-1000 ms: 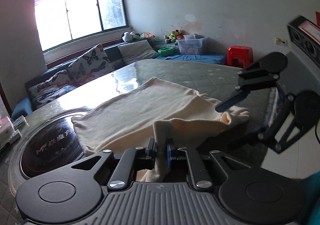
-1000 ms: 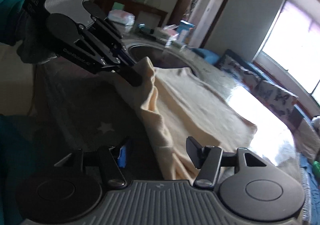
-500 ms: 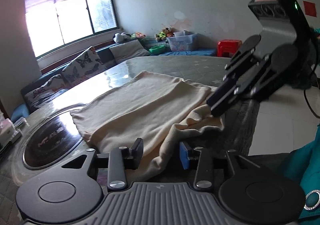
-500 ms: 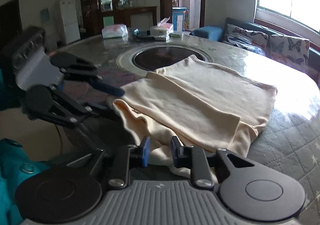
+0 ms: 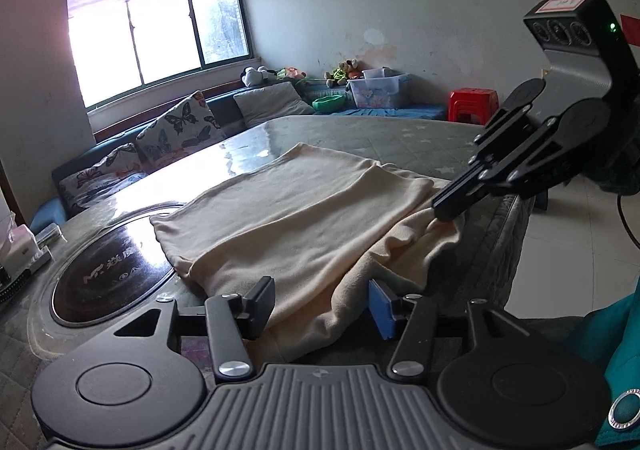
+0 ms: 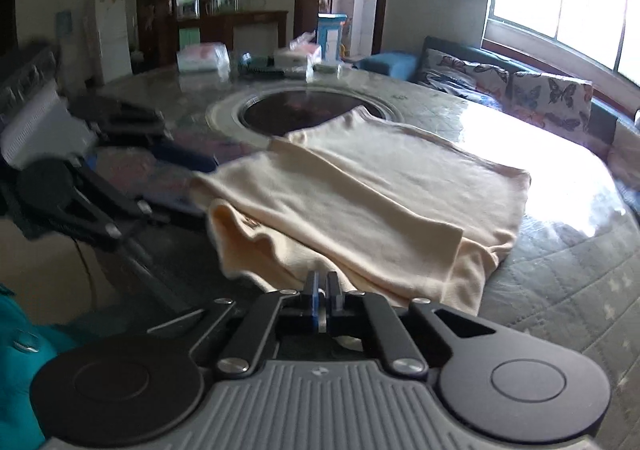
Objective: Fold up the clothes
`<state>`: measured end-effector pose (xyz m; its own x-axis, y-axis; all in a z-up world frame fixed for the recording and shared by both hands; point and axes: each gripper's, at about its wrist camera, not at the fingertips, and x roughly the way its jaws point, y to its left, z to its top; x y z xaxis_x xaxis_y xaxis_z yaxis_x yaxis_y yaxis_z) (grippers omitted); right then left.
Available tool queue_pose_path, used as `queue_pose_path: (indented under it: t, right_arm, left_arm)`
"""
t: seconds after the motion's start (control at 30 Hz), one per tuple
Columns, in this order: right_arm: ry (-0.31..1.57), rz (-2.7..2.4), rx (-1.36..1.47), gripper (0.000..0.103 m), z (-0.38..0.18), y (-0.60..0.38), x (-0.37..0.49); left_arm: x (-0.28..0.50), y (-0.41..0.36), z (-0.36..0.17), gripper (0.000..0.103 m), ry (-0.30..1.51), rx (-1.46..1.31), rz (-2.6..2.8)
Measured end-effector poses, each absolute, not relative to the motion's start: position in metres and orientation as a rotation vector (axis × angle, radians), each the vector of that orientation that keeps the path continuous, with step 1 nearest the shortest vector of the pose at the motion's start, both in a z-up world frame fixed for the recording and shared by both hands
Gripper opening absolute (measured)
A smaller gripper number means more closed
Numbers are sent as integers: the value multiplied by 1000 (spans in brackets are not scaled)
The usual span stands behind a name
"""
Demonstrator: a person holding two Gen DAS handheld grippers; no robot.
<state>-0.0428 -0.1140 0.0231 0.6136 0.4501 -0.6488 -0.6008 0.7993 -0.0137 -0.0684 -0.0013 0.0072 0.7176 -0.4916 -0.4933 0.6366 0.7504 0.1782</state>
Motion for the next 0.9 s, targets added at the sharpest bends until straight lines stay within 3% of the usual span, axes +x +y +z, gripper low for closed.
queue_pose_path:
  t: [0.37,0.67,0.77,0.83,0.9]
  right_arm:
    - [700,726,-241,3,27,-126,-55]
    - [646,679,-415,13,21,-95,-47]
    - [650,638,-480,12,14,-88,-47]
    - [642,641,-459,3,15,-90,-48]
    - [622,663,-402,2,21,-97,-51]
  left_arm:
    - [-68,7,7,57,452,359,-610]
    - [-71,3,4,57,455,366,-625]
    - [-70,5,3,57,461,363,-620]
    - [-69,6,2,57,465,361,-616]
    - [-68,6,2,57,467,359,-616]
